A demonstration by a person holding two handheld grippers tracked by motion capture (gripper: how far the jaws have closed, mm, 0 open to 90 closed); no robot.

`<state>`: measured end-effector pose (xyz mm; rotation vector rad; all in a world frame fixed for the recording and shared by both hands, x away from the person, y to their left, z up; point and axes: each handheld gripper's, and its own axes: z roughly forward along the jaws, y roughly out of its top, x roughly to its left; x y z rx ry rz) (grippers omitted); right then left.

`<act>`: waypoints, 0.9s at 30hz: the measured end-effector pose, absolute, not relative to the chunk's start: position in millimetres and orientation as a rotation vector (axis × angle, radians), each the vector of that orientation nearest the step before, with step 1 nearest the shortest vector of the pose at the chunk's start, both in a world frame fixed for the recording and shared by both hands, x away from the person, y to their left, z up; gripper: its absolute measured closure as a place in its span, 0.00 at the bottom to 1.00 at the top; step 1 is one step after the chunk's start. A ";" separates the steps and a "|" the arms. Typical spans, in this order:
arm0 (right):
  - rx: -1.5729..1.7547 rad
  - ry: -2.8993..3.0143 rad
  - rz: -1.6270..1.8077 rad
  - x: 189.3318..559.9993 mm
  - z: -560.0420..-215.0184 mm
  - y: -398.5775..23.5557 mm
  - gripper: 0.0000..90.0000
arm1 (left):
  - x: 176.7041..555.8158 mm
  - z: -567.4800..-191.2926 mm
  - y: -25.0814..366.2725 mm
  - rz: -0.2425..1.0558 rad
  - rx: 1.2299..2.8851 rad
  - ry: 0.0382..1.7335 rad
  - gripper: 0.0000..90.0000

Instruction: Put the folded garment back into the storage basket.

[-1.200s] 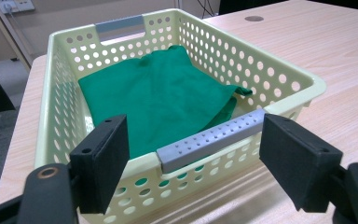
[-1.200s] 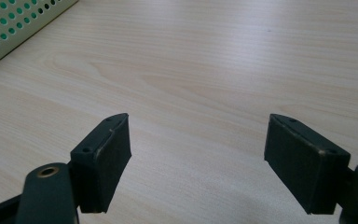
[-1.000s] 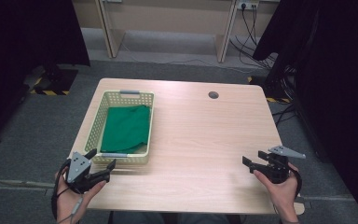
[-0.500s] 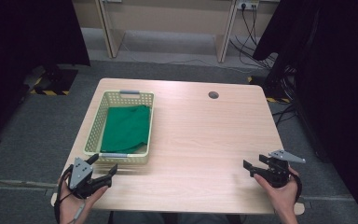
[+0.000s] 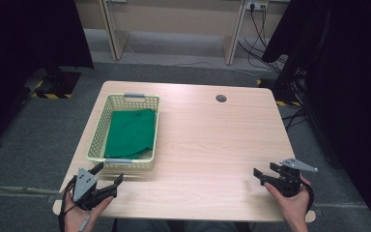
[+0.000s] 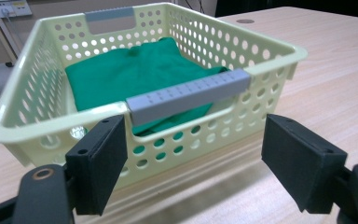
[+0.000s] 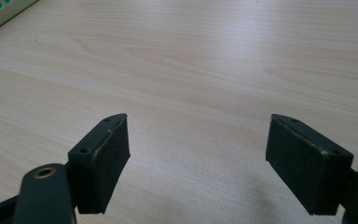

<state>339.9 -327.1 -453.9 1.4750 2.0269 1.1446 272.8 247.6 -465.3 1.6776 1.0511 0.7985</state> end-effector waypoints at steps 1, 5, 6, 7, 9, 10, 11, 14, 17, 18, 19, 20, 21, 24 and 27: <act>1.479 2.024 1.145 339.4 -454.6 -327.5 0.25 | 272.3 -466.7 247.1 0.797 1.678 1.049 0.24; 1.484 2.012 1.152 337.6 -457.0 -328.7 0.25 | 271.4 -469.0 246.7 0.799 1.670 1.049 0.25; 1.484 2.011 1.151 337.3 -457.3 -329.0 0.25 | 271.2 -469.2 246.9 0.801 1.666 1.050 0.25; 1.485 2.010 1.152 337.1 -457.6 -329.4 0.25 | 271.1 -469.9 247.1 0.802 1.664 1.054 0.25; 1.487 2.002 1.161 336.0 -458.1 -329.7 0.25 | 271.4 -471.6 247.0 0.806 1.666 1.059 0.24; 1.486 2.000 1.162 335.9 -458.4 -329.9 0.25 | 271.8 -472.6 247.0 0.804 1.665 1.062 0.24; 1.484 1.999 1.162 335.9 -458.7 -330.1 0.25 | 271.9 -473.4 247.2 0.806 1.666 1.063 0.24; 1.486 1.994 1.167 335.2 -459.5 -330.4 0.25 | 272.2 -475.2 246.9 0.812 1.664 1.067 0.24; 1.492 1.986 1.172 335.0 -461.3 -331.8 0.25 | 272.8 -477.1 246.5 0.818 1.671 1.067 0.24; 1.495 1.984 1.172 335.0 -462.3 -332.3 0.25 | 272.8 -477.1 246.5 0.818 1.671 1.067 0.24; 1.499 1.981 1.174 334.9 -463.4 -332.7 0.24 | 273.6 -478.1 246.1 0.819 1.673 1.069 0.24; 1.500 1.980 1.173 334.9 -464.4 -333.2 0.25 | 273.8 -478.1 246.1 0.825 1.668 1.066 0.24; 1.501 1.979 1.173 334.9 -465.5 -333.4 0.25 | 273.8 -478.1 246.1 0.825 1.668 1.066 0.24; 1.497 1.990 1.159 334.3 -469.7 -332.1 0.24 | 274.3 -478.3 247.1 0.823 1.654 1.073 0.24; 1.479 1.988 1.152 333.0 -469.4 -330.4 0.25 | 273.2 -478.4 245.7 0.841 1.659 1.064 0.24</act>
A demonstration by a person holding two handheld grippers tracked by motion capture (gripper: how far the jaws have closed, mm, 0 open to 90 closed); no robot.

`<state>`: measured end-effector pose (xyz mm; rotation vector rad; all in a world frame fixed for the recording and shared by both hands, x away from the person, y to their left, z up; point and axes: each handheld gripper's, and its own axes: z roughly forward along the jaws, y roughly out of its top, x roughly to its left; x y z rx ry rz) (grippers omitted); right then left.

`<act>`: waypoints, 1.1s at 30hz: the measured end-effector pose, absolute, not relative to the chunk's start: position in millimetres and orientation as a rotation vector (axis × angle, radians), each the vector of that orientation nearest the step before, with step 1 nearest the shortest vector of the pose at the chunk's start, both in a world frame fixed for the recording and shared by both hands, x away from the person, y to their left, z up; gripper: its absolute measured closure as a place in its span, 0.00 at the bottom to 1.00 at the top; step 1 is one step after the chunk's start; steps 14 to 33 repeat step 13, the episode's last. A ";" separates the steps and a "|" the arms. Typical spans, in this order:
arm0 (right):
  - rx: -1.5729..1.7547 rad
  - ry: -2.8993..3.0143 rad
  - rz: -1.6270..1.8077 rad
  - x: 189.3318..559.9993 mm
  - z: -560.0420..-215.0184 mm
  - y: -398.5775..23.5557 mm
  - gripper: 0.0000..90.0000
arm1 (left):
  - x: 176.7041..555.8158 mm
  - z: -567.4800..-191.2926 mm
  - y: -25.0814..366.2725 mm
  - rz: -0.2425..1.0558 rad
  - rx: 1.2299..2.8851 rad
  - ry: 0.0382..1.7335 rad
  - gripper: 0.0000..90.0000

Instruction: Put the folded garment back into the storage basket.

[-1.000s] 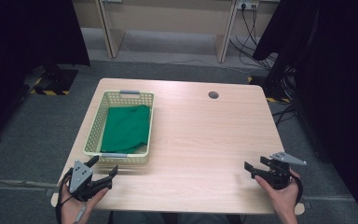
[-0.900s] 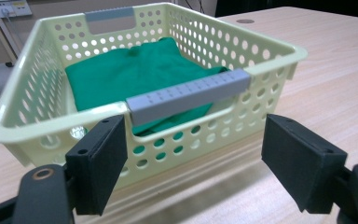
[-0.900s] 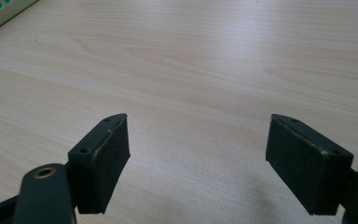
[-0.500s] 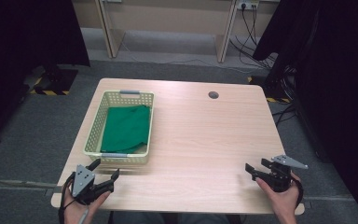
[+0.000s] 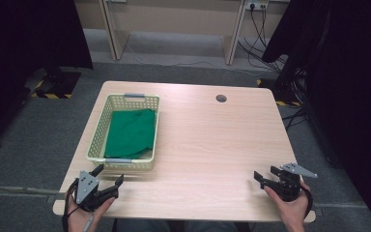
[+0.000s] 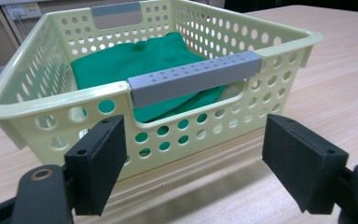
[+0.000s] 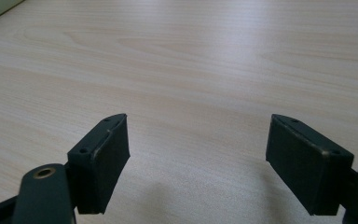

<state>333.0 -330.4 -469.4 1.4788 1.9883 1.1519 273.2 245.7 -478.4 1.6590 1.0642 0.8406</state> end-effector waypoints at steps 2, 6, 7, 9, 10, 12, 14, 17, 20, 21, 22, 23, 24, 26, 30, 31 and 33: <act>1.478 1.990 1.149 333.0 -469.4 -330.1 0.24 | 272.7 -478.5 243.9 0.855 1.669 1.057 0.24; 1.492 1.993 1.149 334.2 -469.7 -330.6 0.24 | 273.4 -478.4 243.7 0.856 1.672 1.070 0.24; 1.497 1.990 1.150 334.3 -469.7 -330.9 0.23 | 273.4 -478.4 243.7 0.857 1.671 1.072 0.23; 1.497 1.982 1.153 333.9 -469.7 -331.5 0.23 | 273.1 -478.5 243.4 0.861 1.671 1.068 0.23; 1.495 1.982 1.153 333.7 -469.6 -331.5 0.22 | 272.9 -478.4 243.3 0.863 1.671 1.066 0.23; 1.494 1.984 1.152 333.7 -469.6 -331.3 0.22 | 272.8 -478.5 243.0 0.865 1.672 1.065 0.23; 1.496 1.983 1.152 333.8 -469.6 -331.3 0.22 | 272.8 -478.5 243.0 0.865 1.672 1.065 0.23; 1.496 1.983 1.152 333.8 -469.6 -331.3 0.22 | 272.8 -478.5 243.0 0.865 1.672 1.065 0.23; 1.496 1.983 1.152 333.8 -469.6 -331.3 0.22 | 272.8 -478.5 243.0 0.865 1.672 1.065 0.23; 1.496 1.983 1.152 333.8 -469.6 -331.3 0.22 | 272.8 -478.5 243.0 0.865 1.672 1.065 0.23; 1.496 1.983 1.152 333.8 -469.6 -331.3 0.22 | 272.8 -478.5 243.0 0.865 1.672 1.065 0.23; 1.496 1.983 1.152 333.8 -469.6 -331.3 0.22 | 272.8 -478.5 243.0 0.865 1.672 1.065 0.23; 1.496 1.983 1.152 333.8 -469.6 -331.3 0.22 | 272.8 -478.5 243.0 0.865 1.672 1.065 0.23; 1.496 1.983 1.152 333.8 -469.6 -331.3 0.22 | 272.8 -478.5 243.0 0.865 1.672 1.065 0.23; 1.496 1.983 1.152 333.8 -469.6 -331.3 0.22 | 272.8 -478.5 243.0 0.865 1.672 1.065 0.23; 1.496 1.983 1.152 333.8 -469.6 -331.3 0.22 | 272.8 -478.5 243.0 0.865 1.672 1.065 0.23; 1.496 1.983 1.152 333.8 -469.6 -331.3 0.22 | 272.8 -478.5 243.0 0.865 1.672 1.065 0.23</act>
